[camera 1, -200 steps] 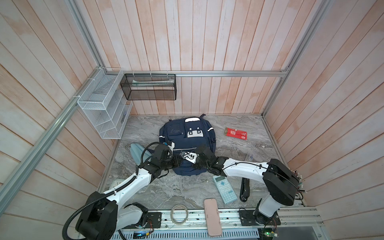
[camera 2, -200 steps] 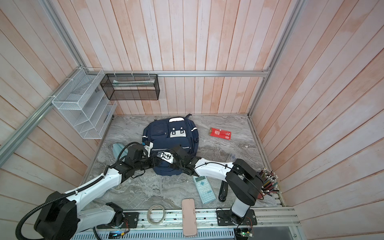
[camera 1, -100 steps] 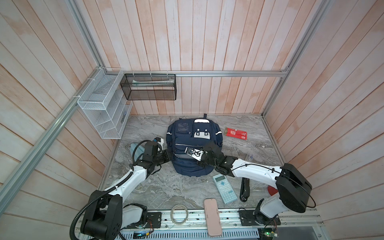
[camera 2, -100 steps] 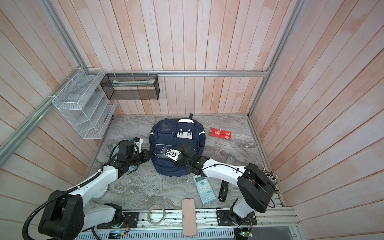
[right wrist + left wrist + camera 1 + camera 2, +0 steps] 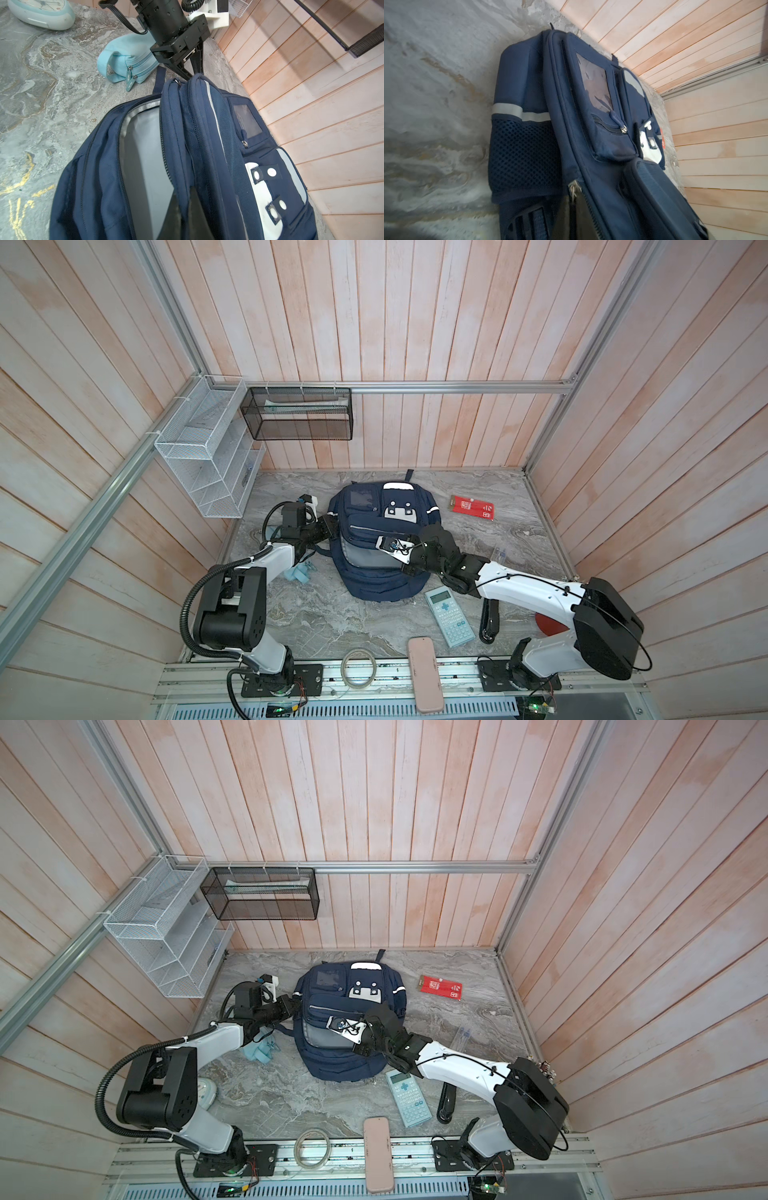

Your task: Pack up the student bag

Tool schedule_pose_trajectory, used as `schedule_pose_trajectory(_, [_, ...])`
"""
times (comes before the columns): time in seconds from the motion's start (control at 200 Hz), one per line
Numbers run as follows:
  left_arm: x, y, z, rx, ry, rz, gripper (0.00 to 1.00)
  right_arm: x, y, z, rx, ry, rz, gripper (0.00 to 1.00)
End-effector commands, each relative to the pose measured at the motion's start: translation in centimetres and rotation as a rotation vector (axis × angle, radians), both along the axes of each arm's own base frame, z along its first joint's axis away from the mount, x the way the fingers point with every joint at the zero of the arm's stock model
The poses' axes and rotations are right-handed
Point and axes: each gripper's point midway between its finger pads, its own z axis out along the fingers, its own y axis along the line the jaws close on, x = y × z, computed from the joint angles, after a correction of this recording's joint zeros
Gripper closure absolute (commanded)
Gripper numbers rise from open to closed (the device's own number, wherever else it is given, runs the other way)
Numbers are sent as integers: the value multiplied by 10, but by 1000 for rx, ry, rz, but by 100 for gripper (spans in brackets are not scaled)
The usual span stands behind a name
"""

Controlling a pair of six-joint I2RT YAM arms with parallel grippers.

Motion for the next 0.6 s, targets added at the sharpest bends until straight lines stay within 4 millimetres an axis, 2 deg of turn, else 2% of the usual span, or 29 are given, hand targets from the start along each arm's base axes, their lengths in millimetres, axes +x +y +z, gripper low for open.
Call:
schedule_pose_trajectory(0.0, [42, 31, 22, 75, -158, 125, 98, -16, 8, 28, 80, -18, 80, 100])
schedule_pose_trajectory(0.085, [45, 33, 19, 90, -153, 132, 96, -14, 7, 27, 74, -23, 72, 100])
schedule_pose_trajectory(0.19, [40, 33, 20, 85, -152, 129, 90, -7, 5, 22, 59, -34, 39, 100])
schedule_pose_trajectory(0.26, [33, 29, 26, 74, -155, 121, 83, -1, 4, 17, 47, -38, 11, 100])
schedule_pose_trajectory(0.295, [29, 27, 29, 69, -154, 113, 75, 3, 4, 13, 37, -38, -4, 100])
schedule_pose_trajectory(0.315, [26, 26, 31, 68, -154, 110, 68, 4, 5, 11, 32, -35, -8, 100])
schedule_pose_trajectory(0.38, [17, 21, 41, 68, -160, 102, 59, 7, 5, 4, 14, -18, -22, 100])
schedule_pose_trajectory(0.4, [14, 19, 45, 68, -165, 96, 54, 7, 6, 3, 13, -7, -28, 97])
schedule_pose_trajectory(0.445, [5, 14, 55, 72, -178, 76, 53, 9, 5, -1, 8, 17, -44, 88])
schedule_pose_trajectory(0.505, [-7, 1, 70, 97, -205, 40, 48, 12, 2, -7, 15, 69, -101, 68])
schedule_pose_trajectory(0.545, [-15, -8, 80, 110, -227, 8, 47, 14, -3, -11, 19, 105, -146, 62])
schedule_pose_trajectory(0.565, [-20, -14, 85, 114, -238, -9, 42, 15, -4, -13, 23, 122, -164, 60])
schedule_pose_trajectory(0.595, [-26, -20, 90, 112, -247, -32, 42, 15, -7, -15, 29, 140, -190, 58])
